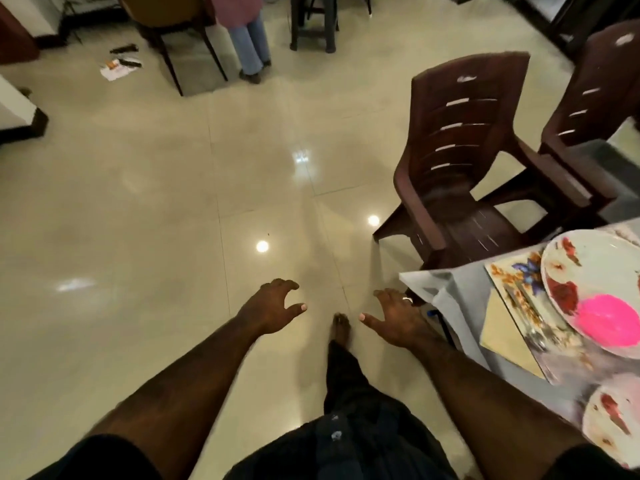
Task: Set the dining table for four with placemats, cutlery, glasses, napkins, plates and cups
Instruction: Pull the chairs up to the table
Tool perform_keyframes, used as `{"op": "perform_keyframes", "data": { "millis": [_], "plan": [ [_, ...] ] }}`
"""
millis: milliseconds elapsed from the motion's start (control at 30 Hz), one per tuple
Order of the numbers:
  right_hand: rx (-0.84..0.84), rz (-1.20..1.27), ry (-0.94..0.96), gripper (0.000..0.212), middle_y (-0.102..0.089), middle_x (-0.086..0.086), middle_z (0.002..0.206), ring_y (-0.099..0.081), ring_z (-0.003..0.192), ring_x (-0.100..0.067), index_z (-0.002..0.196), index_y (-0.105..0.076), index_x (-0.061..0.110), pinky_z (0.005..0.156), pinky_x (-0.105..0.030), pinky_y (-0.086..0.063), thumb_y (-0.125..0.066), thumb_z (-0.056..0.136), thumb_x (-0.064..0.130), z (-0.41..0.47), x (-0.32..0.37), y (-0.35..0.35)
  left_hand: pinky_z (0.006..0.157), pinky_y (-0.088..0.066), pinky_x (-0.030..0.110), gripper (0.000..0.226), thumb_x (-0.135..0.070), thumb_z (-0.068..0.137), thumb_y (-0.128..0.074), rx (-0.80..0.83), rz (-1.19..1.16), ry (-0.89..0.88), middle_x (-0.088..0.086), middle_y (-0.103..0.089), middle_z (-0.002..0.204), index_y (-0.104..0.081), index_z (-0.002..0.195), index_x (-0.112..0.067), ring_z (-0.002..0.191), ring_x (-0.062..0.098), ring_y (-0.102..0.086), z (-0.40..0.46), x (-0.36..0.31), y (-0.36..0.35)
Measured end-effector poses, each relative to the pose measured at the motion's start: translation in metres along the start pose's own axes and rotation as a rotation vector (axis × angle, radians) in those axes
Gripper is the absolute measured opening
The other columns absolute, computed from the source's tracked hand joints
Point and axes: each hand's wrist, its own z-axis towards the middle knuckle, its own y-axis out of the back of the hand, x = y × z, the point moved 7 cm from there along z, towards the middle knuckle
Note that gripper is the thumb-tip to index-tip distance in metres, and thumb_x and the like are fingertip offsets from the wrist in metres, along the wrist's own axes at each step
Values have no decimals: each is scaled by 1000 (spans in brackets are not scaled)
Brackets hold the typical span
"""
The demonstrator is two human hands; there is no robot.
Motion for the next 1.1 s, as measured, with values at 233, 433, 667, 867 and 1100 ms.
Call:
{"op": "perform_keyframes", "data": {
  "millis": [233, 433, 667, 867, 1100],
  "plan": [
    [213, -42, 44, 71, -52, -4, 150, -53, 133, -27, 148, -48, 29, 106, -42, -48, -54, 93, 72, 163, 42, 99, 96, -56, 38, 50, -60, 93, -70, 9, -177, 181, -4, -71, 121, -67, 129, -26, 107, 17, -68, 141, 28, 116],
    [184, 28, 22, 65, -65, -1, 136, -63, 120, -19, 145, -52, 27, 99, -36, -53, -60, 95, 66, 311, 68, 207, 86, -57, 34, 39, -56, 93, -72, -44, -243, 208, -9, -73, 107, -71, 120, -27, 96, 8, -69, 261, 50, 217],
    [160, 162, -163, 62, -68, -3, 133, -64, 120, -20, 145, -52, 25, 95, -32, -50, -59, 96, 64, 459, 60, 280, 92, -56, 37, 40, -53, 95, -71, 51, -126, 115, -4, -74, 112, -72, 121, -22, 103, 17, -69, 479, 51, 320],
    [36, 406, -369, 59, -68, -4, 132, -64, 118, -21, 143, -55, 25, 93, -30, -48, -62, 96, 61, 529, 45, 348, 88, -54, 32, 38, -53, 95, -71, 166, 43, -135, -3, -74, 107, -73, 118, -23, 96, 18, -69, 679, -69, 426],
    [-38, 585, -490, 60, -65, -7, 137, -63, 121, -23, 144, -55, 21, 98, -30, -49, -67, 96, 54, 646, -8, 430, 86, -57, 33, 39, -59, 92, -70, 243, 108, -257, -9, -73, 104, -73, 115, -28, 96, 14, -70, 867, -201, 468]
  ]
}}
